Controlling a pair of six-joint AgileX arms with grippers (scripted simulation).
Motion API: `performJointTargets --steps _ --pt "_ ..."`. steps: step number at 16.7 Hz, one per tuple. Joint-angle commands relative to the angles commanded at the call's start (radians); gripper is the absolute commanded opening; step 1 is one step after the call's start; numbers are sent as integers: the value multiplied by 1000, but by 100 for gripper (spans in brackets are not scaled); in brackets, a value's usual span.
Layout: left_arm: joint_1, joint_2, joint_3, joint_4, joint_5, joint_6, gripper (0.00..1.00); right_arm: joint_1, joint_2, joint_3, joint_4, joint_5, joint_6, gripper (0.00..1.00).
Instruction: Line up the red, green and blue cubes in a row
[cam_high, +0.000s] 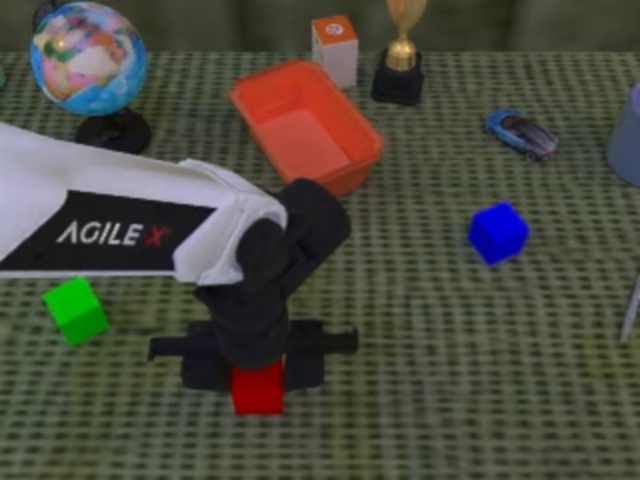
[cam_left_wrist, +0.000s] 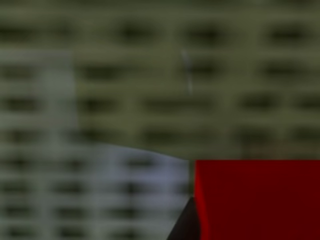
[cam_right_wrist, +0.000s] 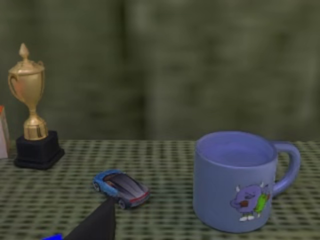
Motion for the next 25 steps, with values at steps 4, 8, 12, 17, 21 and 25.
performJointTargets --steps 4,8,12,17,21,25 --pt "0 0 0 0 0 0 60 0 0 0 0 0 0 100" --pt "0 0 0 0 0 0 90 0 0 0 0 0 0 100" --pt "0 0 0 0 0 0 100 0 0 0 0 0 0 100" --pt "0 0 0 0 0 0 100 0 0 0 0 0 0 100" --pt "2 -18 27 -42 0 -4 100 0 0 0 0 0 0 100" --pt "11 -86 106 -206 0 -9 100 0 0 0 0 0 0 100"
